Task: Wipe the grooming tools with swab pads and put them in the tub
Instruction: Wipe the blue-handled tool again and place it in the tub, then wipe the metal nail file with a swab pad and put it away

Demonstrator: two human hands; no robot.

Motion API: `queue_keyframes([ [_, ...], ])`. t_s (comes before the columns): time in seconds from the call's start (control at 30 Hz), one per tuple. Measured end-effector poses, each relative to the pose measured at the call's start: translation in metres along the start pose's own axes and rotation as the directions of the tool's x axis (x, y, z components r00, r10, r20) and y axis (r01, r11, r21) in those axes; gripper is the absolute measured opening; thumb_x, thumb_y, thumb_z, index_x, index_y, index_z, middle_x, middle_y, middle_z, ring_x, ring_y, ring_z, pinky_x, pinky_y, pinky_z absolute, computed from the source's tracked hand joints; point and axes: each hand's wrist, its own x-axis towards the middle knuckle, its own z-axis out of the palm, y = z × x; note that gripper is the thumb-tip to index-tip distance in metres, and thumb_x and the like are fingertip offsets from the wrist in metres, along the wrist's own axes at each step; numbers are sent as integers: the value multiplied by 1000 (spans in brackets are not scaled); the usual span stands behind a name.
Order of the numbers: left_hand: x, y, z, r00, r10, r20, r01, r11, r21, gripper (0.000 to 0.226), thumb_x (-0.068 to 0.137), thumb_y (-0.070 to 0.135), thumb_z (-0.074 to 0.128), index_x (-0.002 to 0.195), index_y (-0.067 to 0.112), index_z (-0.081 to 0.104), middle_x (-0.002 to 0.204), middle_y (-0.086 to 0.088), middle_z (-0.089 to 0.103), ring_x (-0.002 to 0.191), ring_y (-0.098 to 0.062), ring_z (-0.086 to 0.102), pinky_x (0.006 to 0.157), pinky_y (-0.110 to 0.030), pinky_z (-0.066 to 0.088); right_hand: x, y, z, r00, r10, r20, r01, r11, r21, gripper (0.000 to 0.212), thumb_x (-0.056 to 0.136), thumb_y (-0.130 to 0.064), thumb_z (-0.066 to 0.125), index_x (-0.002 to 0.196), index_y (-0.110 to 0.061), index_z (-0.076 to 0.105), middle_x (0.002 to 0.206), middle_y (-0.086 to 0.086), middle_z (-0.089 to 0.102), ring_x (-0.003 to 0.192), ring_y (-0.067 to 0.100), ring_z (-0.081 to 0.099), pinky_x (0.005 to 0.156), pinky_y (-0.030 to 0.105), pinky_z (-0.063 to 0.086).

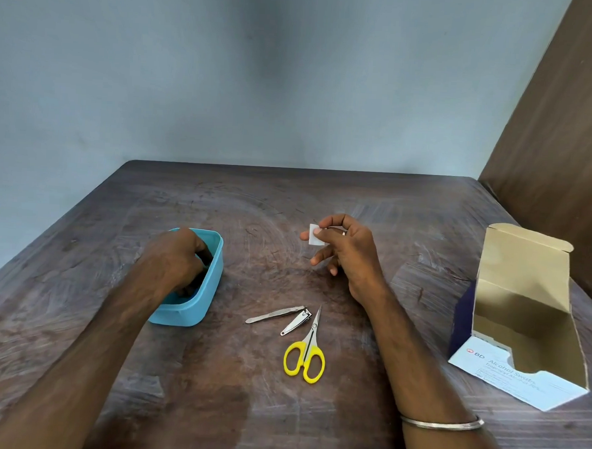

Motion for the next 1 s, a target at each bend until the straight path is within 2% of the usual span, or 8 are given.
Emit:
queue_keyframes([
  [0.13, -3, 2, -1, 1000, 0, -1, 0, 1000, 27, 32, 93, 0, 57, 118, 15, 71, 87, -8, 69, 67, -20, 69, 71, -35, 60, 1, 1, 0, 1000, -11, -1, 11, 1000, -4, 11, 92, -6, 66, 99, -7, 57, 93, 9, 78, 45, 22, 61, 36, 21, 32],
  [0.3, -7, 2, -4, 999, 11, -50, -9, 999, 49, 31, 91, 1, 60, 113, 18, 74, 79, -4, 69, 66, -20, 69, 76, -38, 60, 2, 2, -1, 1000, -21, -3, 21, 999, -24, 21, 93, -10, 66, 112, -10, 58, 95, 6, 79, 47, 22, 63, 36, 21, 35],
  [0.37, -12, 4, -6, 995, 35, -97, -27, 996, 83, 27, 91, 10, 64, 113, 21, 74, 96, -6, 74, 79, -23, 70, 84, -40, 58, 1, 2, -1, 1000, -22, -2, 22, 999, -34, 23, 93, -11, 66, 115, -11, 58, 95, 5, 79, 47, 22, 62, 36, 21, 35],
  [0.47, -27, 13, -8, 957, 142, -251, -105, 983, 153, 23, 93, 26, 66, 114, 22, 72, 117, -8, 71, 102, -28, 66, 89, -38, 50, 1, 2, 0, 1000, -26, -5, 26, 998, -51, 20, 94, -12, 67, 113, -11, 59, 95, 3, 79, 47, 21, 63, 37, 22, 35],
  [0.6, -53, 34, -1, 892, 300, -339, -276, 954, 118, 24, 91, 30, 67, 113, 21, 72, 113, -7, 72, 102, -26, 65, 90, -38, 47, 0, 3, 0, 999, -42, 10, 43, 996, -84, 17, 94, -15, 67, 107, -8, 61, 97, 1, 79, 49, 22, 64, 37, 22, 35],
  [0.7, -65, 48, 13, 889, 373, -267, -338, 926, 166, 25, 92, 30, 67, 115, 24, 71, 113, -4, 70, 102, -24, 65, 90, -38, 49, 0, 4, 1, 998, -53, 19, 55, 993, -109, 15, 94, -14, 67, 106, -6, 61, 97, 1, 79, 49, 21, 64, 37, 22, 35],
  [0.87, -67, 56, 39, 915, 399, 58, -402, 893, 204, 33, 86, 34, 73, 118, 26, 70, 117, -2, 70, 108, -22, 63, 93, -31, 49, -1, 5, 0, 997, -77, 11, 78, 990, -116, 7, 95, -11, 65, 100, -11, 60, 95, 2, 79, 48, 21, 65, 38, 23, 36],
  [1.0, -67, 57, 50, 901, 409, 145, -433, 867, 246, 33, 86, 31, 73, 119, 25, 70, 117, -2, 70, 109, -21, 63, 95, -35, 51, 0, 5, 1, 997, -78, 5, 78, 990, -114, 11, 96, -12, 65, 104, -7, 60, 96, 2, 79, 47, 20, 64, 39, 24, 36],
])
